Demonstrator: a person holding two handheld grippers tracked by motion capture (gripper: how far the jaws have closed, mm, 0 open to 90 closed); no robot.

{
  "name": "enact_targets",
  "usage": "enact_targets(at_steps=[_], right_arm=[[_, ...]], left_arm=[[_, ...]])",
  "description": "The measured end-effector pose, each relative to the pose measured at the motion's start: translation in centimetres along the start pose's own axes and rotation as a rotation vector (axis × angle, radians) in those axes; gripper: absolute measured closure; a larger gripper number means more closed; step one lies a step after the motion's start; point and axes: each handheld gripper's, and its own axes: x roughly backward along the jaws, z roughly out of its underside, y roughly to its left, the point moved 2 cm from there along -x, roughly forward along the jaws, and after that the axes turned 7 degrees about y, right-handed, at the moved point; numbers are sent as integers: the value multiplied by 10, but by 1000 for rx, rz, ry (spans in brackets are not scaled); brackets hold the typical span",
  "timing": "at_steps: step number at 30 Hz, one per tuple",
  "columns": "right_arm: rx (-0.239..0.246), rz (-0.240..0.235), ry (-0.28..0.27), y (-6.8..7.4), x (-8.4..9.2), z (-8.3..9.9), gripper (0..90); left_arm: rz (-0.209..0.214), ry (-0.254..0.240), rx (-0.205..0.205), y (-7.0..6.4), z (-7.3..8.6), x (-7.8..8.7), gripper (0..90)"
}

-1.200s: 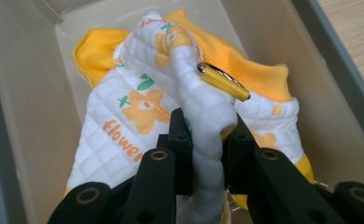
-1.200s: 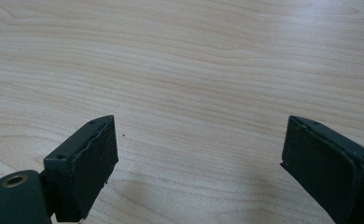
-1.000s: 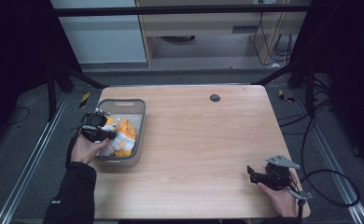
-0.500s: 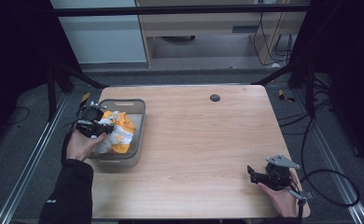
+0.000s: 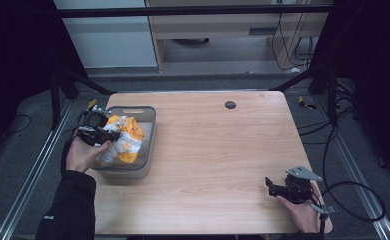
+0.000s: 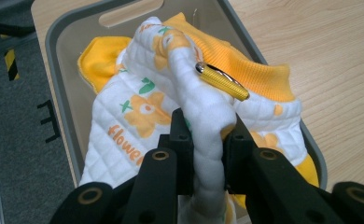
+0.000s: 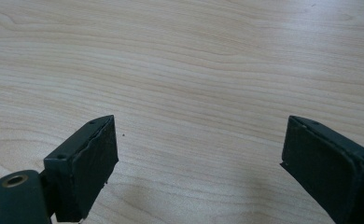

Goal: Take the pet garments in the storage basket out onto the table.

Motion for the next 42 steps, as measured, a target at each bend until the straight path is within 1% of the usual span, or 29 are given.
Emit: enact_targets(at_steps=[3,6,11,14,18,23,24,30,36,39,40,42], right_arm=[[1,0,1,0,0,0,106],[1,2,1,0,0,0,106],[2,1,-2,0,0,0,106],[2,1,-2,0,0,0,105],[3,4,-6,0,1,0,105],[5,6,-7,0,1,0,106],[1,5,-6,1,1,0,106],[6,6,-11,0,2,0,105],[-1,2,-9,-1,2,0,106],[-2,1,-12,-1,2,0,105],[0,2,-15,-1,2,0,105],[2,3,-16,-1,2,0,105]], left_arm=[[-3,-6,-11,-2,-1,6,777],[3,-11,-22,-4,-1,11,777],[10,-10,-39,-7,-2,19,777],[9,-1,-58,-11,-2,24,777],[19,-2,-76,-15,-2,31,777],[33,-12,-109,-24,-3,41,777],[34,-14,-122,-26,-3,43,777],[43,-17,-174,-38,-6,53,777],[52,-4,-206,-44,-7,60,777],[55,-6,-221,-47,-8,67,777],[58,-11,-218,-49,-8,68,777],[65,-13,-234,-52,-8,72,777]])
